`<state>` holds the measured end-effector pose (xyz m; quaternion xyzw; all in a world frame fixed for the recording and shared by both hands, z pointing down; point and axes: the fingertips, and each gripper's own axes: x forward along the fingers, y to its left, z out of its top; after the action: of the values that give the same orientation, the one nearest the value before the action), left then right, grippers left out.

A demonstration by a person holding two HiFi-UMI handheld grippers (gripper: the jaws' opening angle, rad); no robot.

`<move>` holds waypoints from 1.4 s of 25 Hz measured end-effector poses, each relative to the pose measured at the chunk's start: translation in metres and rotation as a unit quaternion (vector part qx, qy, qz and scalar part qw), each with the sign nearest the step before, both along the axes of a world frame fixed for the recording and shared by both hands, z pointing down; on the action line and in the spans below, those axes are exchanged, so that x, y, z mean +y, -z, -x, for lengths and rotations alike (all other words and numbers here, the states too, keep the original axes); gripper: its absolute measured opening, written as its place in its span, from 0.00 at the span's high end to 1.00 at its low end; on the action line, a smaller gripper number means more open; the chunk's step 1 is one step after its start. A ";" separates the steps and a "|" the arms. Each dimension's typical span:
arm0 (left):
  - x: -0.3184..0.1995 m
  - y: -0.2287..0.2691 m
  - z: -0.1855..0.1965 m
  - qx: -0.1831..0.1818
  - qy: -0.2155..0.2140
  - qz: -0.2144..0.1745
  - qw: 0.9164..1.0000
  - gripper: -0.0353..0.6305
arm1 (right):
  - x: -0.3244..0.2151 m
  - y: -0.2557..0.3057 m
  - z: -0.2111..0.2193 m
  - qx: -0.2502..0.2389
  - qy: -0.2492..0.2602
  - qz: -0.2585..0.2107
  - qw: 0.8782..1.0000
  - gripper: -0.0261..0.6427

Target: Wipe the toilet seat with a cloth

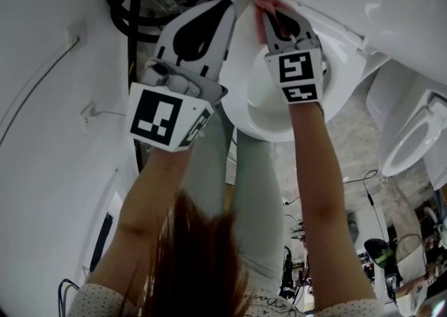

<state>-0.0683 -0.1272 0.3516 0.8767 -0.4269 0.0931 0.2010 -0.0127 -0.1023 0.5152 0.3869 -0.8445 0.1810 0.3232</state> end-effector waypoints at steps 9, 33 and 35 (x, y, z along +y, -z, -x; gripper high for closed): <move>0.001 -0.003 -0.009 -0.005 -0.004 0.001 1.000 0.94 | 0.002 0.001 -0.013 -0.011 -0.003 -0.003 1.000 0.91; 0.020 0.000 -0.042 -0.013 -0.001 0.004 1.000 0.94 | 0.024 -0.001 -0.103 0.001 -0.048 0.015 0.999 0.91; 0.021 0.001 -0.046 -0.014 -0.001 0.004 1.000 0.94 | 0.025 -0.002 -0.110 0.002 -0.052 0.019 0.998 0.91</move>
<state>-0.0225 -0.1058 0.3504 0.8750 -0.4287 0.1068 0.1981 0.0974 -0.0770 0.5172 0.4245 -0.8189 0.2128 0.3224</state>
